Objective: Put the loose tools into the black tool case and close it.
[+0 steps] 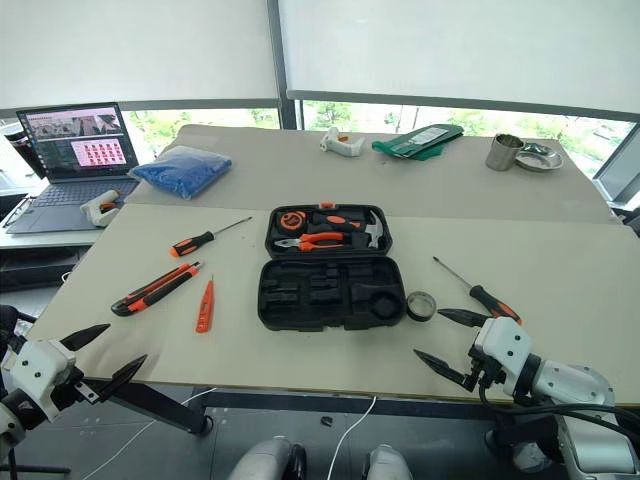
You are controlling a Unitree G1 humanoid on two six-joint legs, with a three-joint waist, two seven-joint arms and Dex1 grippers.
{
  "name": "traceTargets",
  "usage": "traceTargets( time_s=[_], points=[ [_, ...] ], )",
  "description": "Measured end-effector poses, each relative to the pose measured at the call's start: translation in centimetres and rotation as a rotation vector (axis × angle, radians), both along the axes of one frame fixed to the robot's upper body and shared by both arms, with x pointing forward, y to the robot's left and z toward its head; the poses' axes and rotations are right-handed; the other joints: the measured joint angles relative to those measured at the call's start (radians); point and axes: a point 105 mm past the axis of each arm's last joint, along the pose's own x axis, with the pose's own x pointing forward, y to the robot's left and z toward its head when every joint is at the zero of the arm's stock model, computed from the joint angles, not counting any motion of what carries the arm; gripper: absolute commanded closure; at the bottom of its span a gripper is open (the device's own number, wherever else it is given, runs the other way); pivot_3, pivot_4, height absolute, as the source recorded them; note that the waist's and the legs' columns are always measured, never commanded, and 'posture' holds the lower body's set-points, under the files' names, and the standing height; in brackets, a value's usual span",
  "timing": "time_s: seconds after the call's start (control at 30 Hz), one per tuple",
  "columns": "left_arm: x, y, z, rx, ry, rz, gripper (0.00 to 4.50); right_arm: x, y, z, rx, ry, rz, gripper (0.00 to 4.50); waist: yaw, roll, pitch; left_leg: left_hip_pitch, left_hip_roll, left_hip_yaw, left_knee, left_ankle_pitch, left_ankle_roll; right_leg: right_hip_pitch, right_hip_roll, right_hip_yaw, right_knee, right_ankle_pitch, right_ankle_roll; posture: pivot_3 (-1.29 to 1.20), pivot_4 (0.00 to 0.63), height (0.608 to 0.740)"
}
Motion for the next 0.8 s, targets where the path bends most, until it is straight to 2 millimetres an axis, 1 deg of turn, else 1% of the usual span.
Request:
traceTargets(
  time_s=[0.07, 0.13, 0.2, 0.27, 0.3, 0.37, 0.4, 0.5, 0.57, 0.63, 0.67, 0.7, 0.73, 0.8],
  points=[
    [0.0, 0.0, 0.0, -0.005, 0.000, 0.001, 0.00, 0.0, 0.0, 0.0, 0.001, -0.001, 0.002, 0.05, 0.000, 0.000, 0.000, 0.000, 0.000, 0.000, 0.000, 0.000, 0.000, 0.000, 0.000, 0.000, 0.000, 0.000, 0.000, 0.00, 0.150, 0.740],
    [0.2, 0.0, 0.4, -0.058, -0.001, 0.012, 0.00, 0.1, 0.2, -0.1, 0.019, -0.022, 0.012, 0.05, 0.000, -0.002, 0.000, 0.000, 0.001, 0.001, 0.000, 0.000, 0.000, -0.001, 0.001, 0.000, 0.000, 0.001, -0.001, 0.00, 0.150, 0.740],
    [0.2, 0.3, 1.1, -0.128, -0.006, 0.035, 0.00, 0.3, 0.9, 0.1, 0.039, -0.054, 0.040, 0.05, -0.002, -0.003, 0.001, 0.000, 0.002, 0.001, 0.000, 0.000, 0.000, -0.001, 0.001, 0.001, 0.000, 0.001, -0.001, 0.00, 0.150, 0.740],
    [0.1, 0.9, 1.9, -0.157, -0.034, 0.081, 0.00, 0.3, 1.6, 0.6, 0.085, -0.082, 0.075, 0.05, -0.004, -0.003, 0.001, 0.000, 0.003, 0.002, 0.000, 0.000, 0.000, -0.002, 0.001, 0.002, 0.001, 0.001, -0.001, 0.00, 0.150, 0.740],
    [0.1, 1.5, 2.2, -0.163, -0.052, 0.121, 0.00, 0.4, 2.1, 1.1, 0.133, -0.098, 0.092, 0.05, -0.006, -0.004, 0.001, 0.000, 0.003, 0.003, 0.000, 0.000, 0.000, -0.003, 0.002, 0.003, 0.001, 0.002, -0.001, 0.00, 0.150, 0.740],
    [-0.5, 2.8, 2.2, -0.204, -0.062, 0.219, 0.00, 0.4, 3.5, 2.7, 0.247, -0.105, 0.149, 0.05, -0.013, -0.004, 0.002, 0.000, 0.005, 0.004, 0.000, 0.000, 0.000, -0.004, 0.002, 0.004, 0.001, 0.003, -0.003, 0.00, 0.150, 0.740],
    [-1.3, 3.9, 1.9, -0.249, -0.037, 0.290, 0.00, 0.5, 4.7, 4.2, 0.307, -0.110, 0.210, 0.05, -0.021, -0.005, 0.002, 0.000, 0.006, 0.005, 0.000, 0.000, 0.000, -0.004, 0.002, 0.005, 0.002, 0.003, -0.003, 0.00, 0.150, 0.740],
    [-2.8, 5.6, 1.2, -0.306, 0.028, 0.395, 0.00, 0.3, 5.8, 6.5, 0.349, -0.158, 0.287, 0.05, -0.025, -0.009, 0.003, 0.000, 0.009, 0.005, 0.000, 0.000, -0.001, -0.005, 0.003, 0.004, 0.002, 0.003, -0.004, 0.00, 0.150, 0.740],
    [-4.0, 6.8, 0.3, -0.342, 0.084, 0.469, 0.00, 0.4, 6.3, 7.4, 0.378, -0.179, 0.308, 0.05, -0.024, -0.010, 0.003, 0.000, 0.009, 0.005, 0.000, -0.001, -0.002, -0.006, 0.007, 0.004, 0.001, 0.003, -0.004, 0.00, 0.150, 0.740],
    [-5.0, 8.4, -0.4, -0.388, 0.134, 0.553, 0.00, 0.7, 6.6, 7.6, 0.403, -0.185, 0.310, 0.05, -0.021, -0.011, 0.003, -0.001, 0.010, 0.005, 0.000, -0.001, -0.003, -0.007, 0.008, 0.004, 0.001, 0.003, -0.006, 0.00, 0.150, 0.740],
    [-5.1, 8.7, -0.4, -0.409, 0.146, 0.569, 0.00, 0.7, 6.6, 7.6, 0.409, -0.186, 0.309, 0.05, -0.018, -0.011, 0.003, -0.001, 0.010, 0.005, 0.000, -0.001, -0.003, -0.007, 0.008, 0.004, 0.001, 0.002, -0.007, 0.00, 0.150, 0.740],
    [-5.1, 8.9, -0.4, -0.427, 0.156, 0.574, 0.00, 0.8, 6.6, 7.6, 0.415, -0.185, 0.304, 0.05, -0.015, -0.011, 0.003, -0.001, 0.010, 0.005, 0.001, -0.001, -0.003, -0.007, 0.007, 0.004, 0.001, 0.000, -0.011, 0.00, 0.150, 0.740],
    [-4.7, 8.9, -0.2, -0.434, 0.161, 0.571, 0.00, 0.9, 6.5, 7.4, 0.419, -0.181, 0.297, 0.05, -0.010, -0.011, 0.003, -0.001, 0.010, 0.005, 0.001, -0.001, -0.003, -0.007, 0.007, 0.004, 0.001, 0.000, -0.011, 0.00, 0.150, 0.740],
    [-2.8, 8.7, 1.2, -0.435, 0.133, 0.539, 0.00, 1.0, 6.3, 6.9, 0.430, -0.169, 0.275, 0.05, 0.004, -0.012, 0.003, -0.002, 0.010, 0.005, 0.001, -0.001, -0.004, -0.007, 0.007, 0.004, 0.001, 0.001, -0.013, 0.00, 0.150, 0.740]
  ],
)
